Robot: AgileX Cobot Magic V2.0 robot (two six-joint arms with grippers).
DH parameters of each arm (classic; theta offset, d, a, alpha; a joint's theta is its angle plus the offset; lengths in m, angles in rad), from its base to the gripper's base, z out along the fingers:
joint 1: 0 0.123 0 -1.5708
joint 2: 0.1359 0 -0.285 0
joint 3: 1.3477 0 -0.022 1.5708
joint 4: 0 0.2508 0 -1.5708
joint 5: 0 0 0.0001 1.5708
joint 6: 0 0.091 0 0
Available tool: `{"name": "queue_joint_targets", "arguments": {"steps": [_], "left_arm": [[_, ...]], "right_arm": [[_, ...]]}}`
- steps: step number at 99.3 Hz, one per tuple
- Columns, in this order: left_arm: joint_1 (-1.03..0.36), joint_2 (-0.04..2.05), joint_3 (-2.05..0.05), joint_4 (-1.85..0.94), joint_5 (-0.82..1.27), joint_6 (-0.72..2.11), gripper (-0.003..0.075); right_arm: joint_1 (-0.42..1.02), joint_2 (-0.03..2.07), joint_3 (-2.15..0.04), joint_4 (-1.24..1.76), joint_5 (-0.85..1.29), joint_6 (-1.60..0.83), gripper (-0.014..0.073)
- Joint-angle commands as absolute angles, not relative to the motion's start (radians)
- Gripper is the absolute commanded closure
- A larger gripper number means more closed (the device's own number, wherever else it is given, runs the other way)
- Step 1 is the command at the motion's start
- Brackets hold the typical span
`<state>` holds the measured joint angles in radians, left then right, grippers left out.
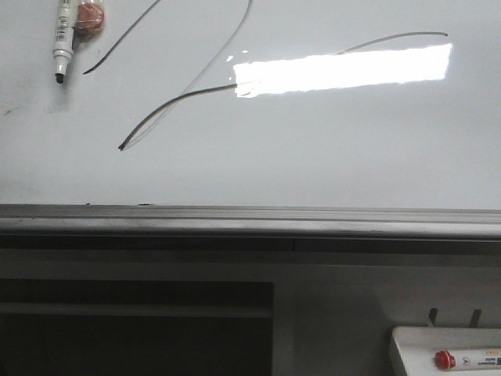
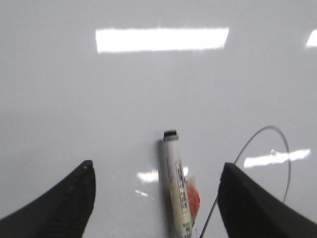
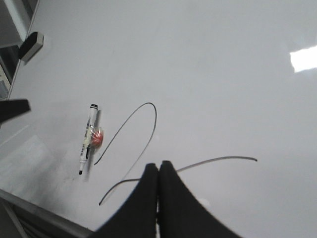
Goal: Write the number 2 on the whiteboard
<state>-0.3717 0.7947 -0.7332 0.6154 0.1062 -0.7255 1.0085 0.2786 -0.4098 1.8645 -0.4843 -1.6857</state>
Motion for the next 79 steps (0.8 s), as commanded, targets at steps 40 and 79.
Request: {"name": "queue_joint_targets", "arguments": {"steps": [40, 79], "left_arm": [[-0.368, 0.376, -0.508, 0.6, 0.271, -0.73, 0.0734], [-0.368, 0.356, -0.45, 0.592, 0.281, -0.73, 0.0734]], "right_arm": [[1.005, 0.654, -0.542, 1.863, -0.397, -2.066, 0.0664], [1.005, 0.9, -0.633, 1.863, -0.232, -2.066, 0.0664]]}}
